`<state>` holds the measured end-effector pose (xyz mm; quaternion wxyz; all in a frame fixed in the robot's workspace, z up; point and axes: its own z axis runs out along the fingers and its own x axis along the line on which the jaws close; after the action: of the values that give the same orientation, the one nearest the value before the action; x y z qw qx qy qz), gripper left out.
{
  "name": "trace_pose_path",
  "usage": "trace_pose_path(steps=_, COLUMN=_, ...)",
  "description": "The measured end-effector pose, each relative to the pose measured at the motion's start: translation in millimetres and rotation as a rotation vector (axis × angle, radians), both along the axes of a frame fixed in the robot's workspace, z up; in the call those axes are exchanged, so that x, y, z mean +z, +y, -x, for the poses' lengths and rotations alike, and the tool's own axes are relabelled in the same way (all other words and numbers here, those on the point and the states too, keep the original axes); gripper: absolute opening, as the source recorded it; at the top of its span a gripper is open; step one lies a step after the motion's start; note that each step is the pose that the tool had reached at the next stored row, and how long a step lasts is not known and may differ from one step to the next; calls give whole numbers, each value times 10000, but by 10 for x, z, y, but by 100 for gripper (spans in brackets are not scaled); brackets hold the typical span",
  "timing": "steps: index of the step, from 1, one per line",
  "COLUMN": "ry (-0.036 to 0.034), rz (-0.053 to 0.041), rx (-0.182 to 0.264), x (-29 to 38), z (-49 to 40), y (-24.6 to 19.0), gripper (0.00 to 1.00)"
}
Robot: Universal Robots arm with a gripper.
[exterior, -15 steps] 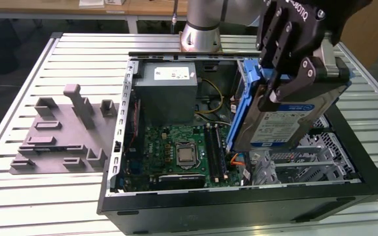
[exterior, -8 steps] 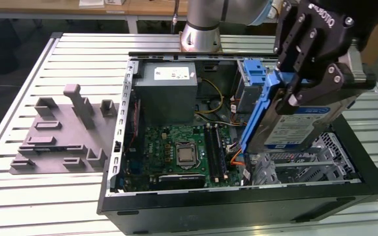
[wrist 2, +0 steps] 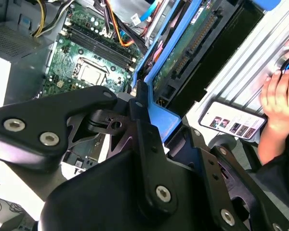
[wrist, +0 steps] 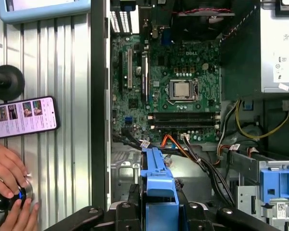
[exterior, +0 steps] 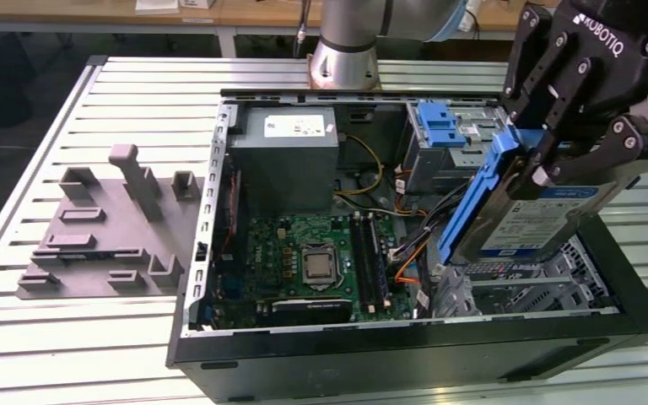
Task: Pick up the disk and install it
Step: 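Insert the disk into the insertion slot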
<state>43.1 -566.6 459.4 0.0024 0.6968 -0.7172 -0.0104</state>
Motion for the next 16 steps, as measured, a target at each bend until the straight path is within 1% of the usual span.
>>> trace_pose_path(steps=3, ry=0, rz=-2, rx=-2, x=-2, z=-1, y=-1, gripper=36)
trace_pose_path(steps=5, ry=-1, rz=-3, rx=0, x=-7, z=-19, y=-4, gripper=36)
trace_pose_path(steps=10, ry=0, rz=-1, rx=0, x=-33, z=-134, y=-5, gripper=36)
trace_pose_path(steps=13, ry=0, rz=-1, rx=-1, x=-58, z=-156, y=-5, gripper=36)
trace_pose_path(steps=16, ry=-1, rz=-3, rx=0, x=-82, z=-216, y=-5, gripper=36)
